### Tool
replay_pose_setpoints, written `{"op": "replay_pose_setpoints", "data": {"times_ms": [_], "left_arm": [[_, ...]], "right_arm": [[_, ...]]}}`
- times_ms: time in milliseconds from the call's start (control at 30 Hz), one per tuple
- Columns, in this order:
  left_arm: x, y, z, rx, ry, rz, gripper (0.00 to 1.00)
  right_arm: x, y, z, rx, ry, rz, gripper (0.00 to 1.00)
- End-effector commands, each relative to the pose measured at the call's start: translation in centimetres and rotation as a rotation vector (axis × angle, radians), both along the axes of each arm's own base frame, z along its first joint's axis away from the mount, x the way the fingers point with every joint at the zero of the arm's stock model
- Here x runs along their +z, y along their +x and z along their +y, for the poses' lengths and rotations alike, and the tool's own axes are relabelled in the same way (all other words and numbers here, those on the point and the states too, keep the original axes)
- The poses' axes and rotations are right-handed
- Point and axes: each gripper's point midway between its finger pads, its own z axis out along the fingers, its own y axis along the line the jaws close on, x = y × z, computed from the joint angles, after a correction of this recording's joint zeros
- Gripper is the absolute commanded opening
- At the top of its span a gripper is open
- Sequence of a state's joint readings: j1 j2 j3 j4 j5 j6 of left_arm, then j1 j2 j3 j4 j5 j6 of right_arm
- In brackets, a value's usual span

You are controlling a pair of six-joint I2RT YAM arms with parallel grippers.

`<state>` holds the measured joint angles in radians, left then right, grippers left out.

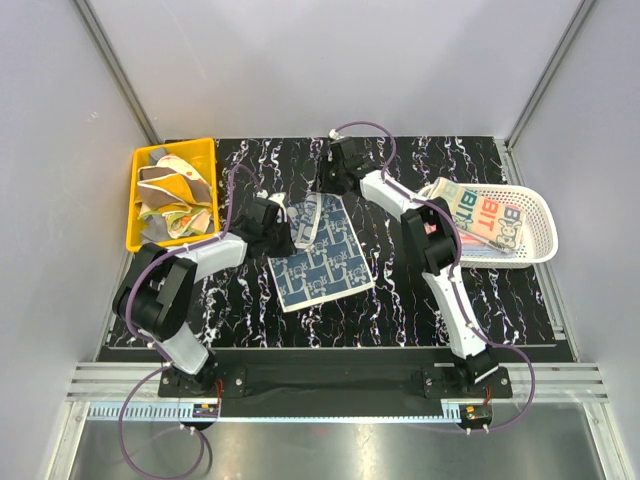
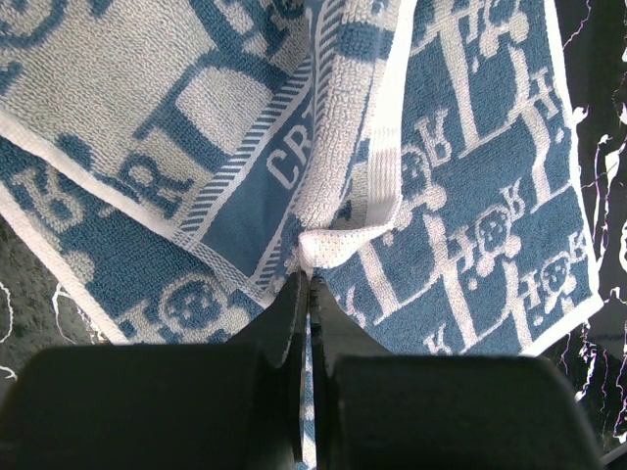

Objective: Fold and stack the towels
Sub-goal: Fold the towel

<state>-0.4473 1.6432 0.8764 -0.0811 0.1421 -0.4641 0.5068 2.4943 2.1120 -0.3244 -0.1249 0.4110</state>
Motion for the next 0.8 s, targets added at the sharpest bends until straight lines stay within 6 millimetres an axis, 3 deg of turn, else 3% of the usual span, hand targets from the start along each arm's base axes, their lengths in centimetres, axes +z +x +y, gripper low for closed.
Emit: {"op": "replay_pose_setpoints", "data": {"times_ms": [0,267,467,767], "left_arm": [[1.2,0.6,-0.1,-0.004,0.003,-0.047,0.00],[1.4,0.8,-0.2,-0.001,-0.001,-0.052,0.00],[1.6,0.8,-0.2,-0.005,-0.001,-0.052,0.00],[1.6,0.9,-0.1,-0.011,0.010,-0.056,0.00]], "right_arm": [[2.2,1.3,0.4,-0.013,0.079,-0.043,0.46],[2.7,1.2,0.3,-0.010,0.151,-0.006,0.32],[1.9,1.6,-0.6,-0.025,0.132,0.013,0.40],[0.7,1.8,0.5,0.005,0.170,0.035,0.42]]}}
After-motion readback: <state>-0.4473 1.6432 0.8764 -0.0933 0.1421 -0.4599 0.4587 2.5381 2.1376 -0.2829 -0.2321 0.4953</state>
